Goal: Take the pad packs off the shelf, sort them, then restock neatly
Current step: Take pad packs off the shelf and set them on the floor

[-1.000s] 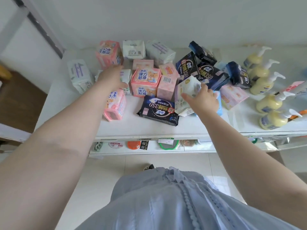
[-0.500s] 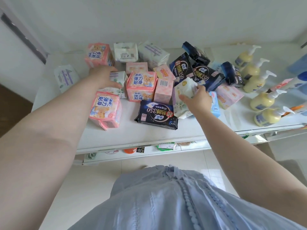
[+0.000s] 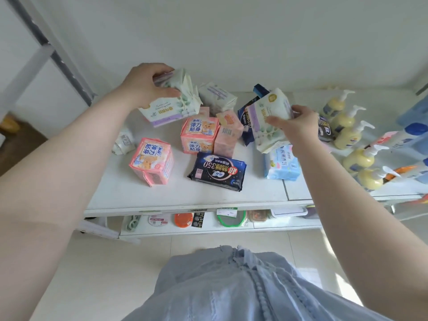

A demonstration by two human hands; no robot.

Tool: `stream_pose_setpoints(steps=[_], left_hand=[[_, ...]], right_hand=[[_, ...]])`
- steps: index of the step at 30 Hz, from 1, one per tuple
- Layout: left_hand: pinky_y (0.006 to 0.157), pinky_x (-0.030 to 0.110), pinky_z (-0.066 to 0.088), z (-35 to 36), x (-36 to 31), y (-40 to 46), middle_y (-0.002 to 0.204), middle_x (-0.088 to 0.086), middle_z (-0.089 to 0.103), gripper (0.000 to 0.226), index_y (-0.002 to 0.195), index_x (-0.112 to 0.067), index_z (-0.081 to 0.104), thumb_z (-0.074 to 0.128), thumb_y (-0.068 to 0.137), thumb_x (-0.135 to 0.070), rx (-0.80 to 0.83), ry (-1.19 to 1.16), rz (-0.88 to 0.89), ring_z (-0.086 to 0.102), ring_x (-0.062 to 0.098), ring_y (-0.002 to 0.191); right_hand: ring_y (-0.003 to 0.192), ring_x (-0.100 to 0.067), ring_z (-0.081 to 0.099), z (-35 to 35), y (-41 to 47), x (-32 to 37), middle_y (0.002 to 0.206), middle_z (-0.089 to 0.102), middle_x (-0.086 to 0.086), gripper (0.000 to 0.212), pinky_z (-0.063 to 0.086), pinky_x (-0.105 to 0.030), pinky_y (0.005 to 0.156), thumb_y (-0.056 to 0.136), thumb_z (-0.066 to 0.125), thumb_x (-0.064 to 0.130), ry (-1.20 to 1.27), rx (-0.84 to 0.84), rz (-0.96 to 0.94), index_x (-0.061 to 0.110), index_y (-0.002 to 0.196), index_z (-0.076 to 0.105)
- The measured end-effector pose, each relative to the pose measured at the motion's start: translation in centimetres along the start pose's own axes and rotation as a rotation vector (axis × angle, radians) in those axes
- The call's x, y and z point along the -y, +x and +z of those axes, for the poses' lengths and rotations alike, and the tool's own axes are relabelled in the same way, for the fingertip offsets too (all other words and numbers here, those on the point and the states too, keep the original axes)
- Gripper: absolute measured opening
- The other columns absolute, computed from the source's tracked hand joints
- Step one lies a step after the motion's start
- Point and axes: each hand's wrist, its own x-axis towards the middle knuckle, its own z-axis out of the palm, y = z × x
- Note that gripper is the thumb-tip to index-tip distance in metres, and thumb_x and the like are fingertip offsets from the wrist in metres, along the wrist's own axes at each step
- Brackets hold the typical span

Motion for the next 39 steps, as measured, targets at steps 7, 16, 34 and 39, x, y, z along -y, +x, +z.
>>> stream_pose_setpoints(steps=[7,16,34,39], left_hand=[[0.085,0.03,0.047,3.9,-8.6,-4.4,0.105,-0.001,0.066,0.048,0.118,-0.02,0.064,0.079,0.074,-0.034,-0.012,-0.142,0.013,0.06,0.015,0.093],[0.065,0.021,0.05,11.0,-13.7,-10.9,0.086,-0.008,0.06,0.041,0.112,-0.013,0.061,0.074,0.08,-0.034,-0.066,-0.407,-0.199,0.06,0.007,0.074],[0.085,0.038,0.051,20.8,-16.4,-25.8,0.101,0.004,0.06,0.049,0.109,-0.02,0.064,0.081,0.069,-0.043,0.213,-0.339,-0.19,0.061,0.024,0.092],[0.08,0.03,0.048,25.4,-19.1,-26.8,0.103,0.003,0.062,0.055,0.109,-0.023,0.065,0.082,0.064,-0.048,0.331,-0.28,-0.196,0.059,0.02,0.09]], right_hand=[[0.085,-0.021,0.072,-5.6,-2.2,-2.5,0.093,0.073,0.001,0.046,0.06,-0.045,0.075,0.056,0.09,0.028,0.064,0.176,-0.08,0.02,0.095,0.068],[0.098,-0.025,0.067,-12.1,-7.2,-7.9,0.109,0.068,-0.006,0.052,0.057,-0.048,0.084,0.054,0.092,0.03,0.068,0.267,-0.098,0.022,0.1,0.069],[0.08,-0.022,0.069,-22.2,-25.6,-22.5,0.084,0.072,-0.004,0.05,0.055,-0.041,0.07,0.052,0.088,0.046,-0.332,0.283,0.111,0.019,0.09,0.069],[0.083,-0.013,0.065,-26.3,-26.8,-26.0,0.09,0.068,0.007,0.056,0.048,-0.025,0.063,0.054,0.091,0.032,-0.342,0.319,0.144,0.021,0.104,0.067]])
